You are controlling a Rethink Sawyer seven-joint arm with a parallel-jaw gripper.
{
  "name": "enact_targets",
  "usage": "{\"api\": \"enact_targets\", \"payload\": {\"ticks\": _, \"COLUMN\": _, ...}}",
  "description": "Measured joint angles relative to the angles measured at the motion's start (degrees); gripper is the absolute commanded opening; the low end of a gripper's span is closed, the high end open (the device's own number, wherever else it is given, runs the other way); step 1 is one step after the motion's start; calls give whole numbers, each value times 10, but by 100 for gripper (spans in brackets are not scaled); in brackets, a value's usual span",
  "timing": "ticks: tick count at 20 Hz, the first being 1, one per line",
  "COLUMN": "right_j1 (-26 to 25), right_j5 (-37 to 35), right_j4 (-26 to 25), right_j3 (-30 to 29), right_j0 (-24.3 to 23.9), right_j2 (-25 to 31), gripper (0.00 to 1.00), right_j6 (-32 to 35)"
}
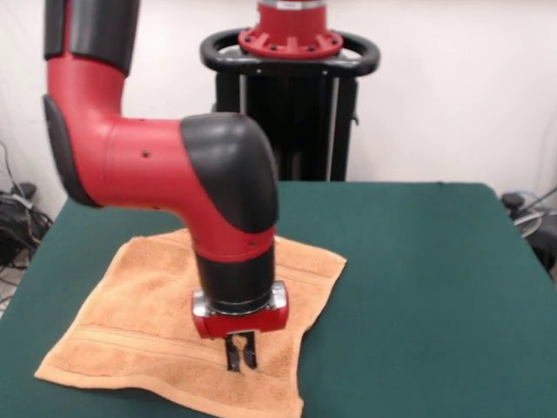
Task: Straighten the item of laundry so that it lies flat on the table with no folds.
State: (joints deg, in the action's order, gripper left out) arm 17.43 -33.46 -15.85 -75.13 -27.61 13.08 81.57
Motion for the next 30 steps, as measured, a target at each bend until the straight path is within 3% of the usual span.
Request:
{"api": "enact_targets", "payload": {"ticks": 7, "right_j1": 2, "right_j5": 47, "right_j4": 38, "right_j3": -20, "right_j0": 30, "right_j2": -20, "gripper": 0, "right_j6": 31}}
{"api": "enact_targets", "payload": {"ticks": 30, "right_j1": 0, "right_j5": 86, "right_j4": 137, "right_j3": -62, "right_j0": 11, "right_j2": -8, "gripper": 0, "right_j6": 31}}
